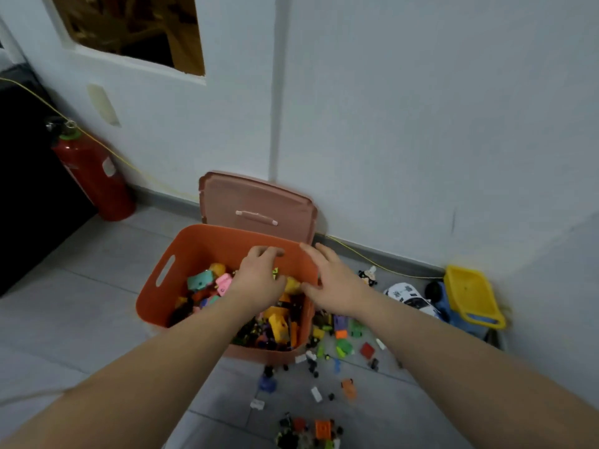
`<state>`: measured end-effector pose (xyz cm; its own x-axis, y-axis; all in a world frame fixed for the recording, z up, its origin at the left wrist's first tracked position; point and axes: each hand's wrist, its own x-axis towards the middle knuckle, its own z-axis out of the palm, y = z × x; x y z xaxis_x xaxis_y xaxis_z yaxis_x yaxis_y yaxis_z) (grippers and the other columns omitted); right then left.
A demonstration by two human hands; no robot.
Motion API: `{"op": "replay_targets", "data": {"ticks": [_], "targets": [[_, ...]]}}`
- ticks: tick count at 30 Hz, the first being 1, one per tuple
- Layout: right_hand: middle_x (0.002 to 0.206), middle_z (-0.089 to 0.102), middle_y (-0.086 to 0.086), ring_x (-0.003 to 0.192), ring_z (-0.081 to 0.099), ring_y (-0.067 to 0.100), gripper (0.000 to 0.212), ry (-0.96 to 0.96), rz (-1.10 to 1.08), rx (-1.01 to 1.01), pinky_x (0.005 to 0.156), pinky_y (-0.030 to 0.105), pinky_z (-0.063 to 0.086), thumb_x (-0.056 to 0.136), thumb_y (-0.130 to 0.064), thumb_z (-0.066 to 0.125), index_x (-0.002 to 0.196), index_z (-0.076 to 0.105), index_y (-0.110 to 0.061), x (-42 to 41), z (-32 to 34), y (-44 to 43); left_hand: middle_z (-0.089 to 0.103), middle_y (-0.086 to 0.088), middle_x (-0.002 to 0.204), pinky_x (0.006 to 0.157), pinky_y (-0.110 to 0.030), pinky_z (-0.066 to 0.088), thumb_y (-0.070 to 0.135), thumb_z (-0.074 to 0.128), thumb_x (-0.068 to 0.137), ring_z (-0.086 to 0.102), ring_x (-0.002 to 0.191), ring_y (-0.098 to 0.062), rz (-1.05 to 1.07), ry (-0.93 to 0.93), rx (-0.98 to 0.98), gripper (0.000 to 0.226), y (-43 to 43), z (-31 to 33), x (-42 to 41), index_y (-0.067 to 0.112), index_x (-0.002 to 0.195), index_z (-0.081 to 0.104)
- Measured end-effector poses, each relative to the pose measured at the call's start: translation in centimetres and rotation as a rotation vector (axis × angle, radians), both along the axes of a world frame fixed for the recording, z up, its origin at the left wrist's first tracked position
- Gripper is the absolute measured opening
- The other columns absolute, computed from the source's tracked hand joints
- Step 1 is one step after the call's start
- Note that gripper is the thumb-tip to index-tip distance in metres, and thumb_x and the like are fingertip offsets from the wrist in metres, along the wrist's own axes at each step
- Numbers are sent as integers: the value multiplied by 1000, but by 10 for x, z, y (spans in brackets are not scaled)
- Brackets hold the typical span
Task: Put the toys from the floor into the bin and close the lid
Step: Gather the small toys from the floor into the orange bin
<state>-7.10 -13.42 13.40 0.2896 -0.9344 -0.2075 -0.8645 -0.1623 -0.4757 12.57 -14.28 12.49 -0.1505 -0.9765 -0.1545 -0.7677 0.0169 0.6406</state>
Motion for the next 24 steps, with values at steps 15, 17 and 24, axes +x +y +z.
{"op": "replay_targets", "data": {"ticks": [15, 17, 24], "targets": [[162, 22, 11, 147, 27, 30, 83, 221, -39, -39, 117, 43, 29, 90, -57, 57, 158, 17, -31, -200, -44, 129, 40, -2, 139, 109, -33, 38, 21, 58, 89, 43, 128, -20, -423, 49, -117, 48, 64, -50, -169, 24, 136, 52], [162, 21, 12, 146, 28, 31, 85, 213, -37, -10, 116, 44, 31, 90, -58, 59, 158, 17, -31, -208, -61, 144, 39, -2, 140, 109, -34, 39, 22, 60, 89, 42, 130, -20, -442, 30, -83, 48, 73, -66, -175, 24, 137, 51], [162, 15, 9, 147, 23, 34, 87, 229, 2, 134, 115, 52, 32, 90, -65, 53, 157, 6, -35, -222, -121, 195, 36, -7, 141, 107, -42, 40, 28, 57, 94, 42, 130, -29, -476, -71, 31, 53, 94, -113, -176, 21, 144, 42]]}}
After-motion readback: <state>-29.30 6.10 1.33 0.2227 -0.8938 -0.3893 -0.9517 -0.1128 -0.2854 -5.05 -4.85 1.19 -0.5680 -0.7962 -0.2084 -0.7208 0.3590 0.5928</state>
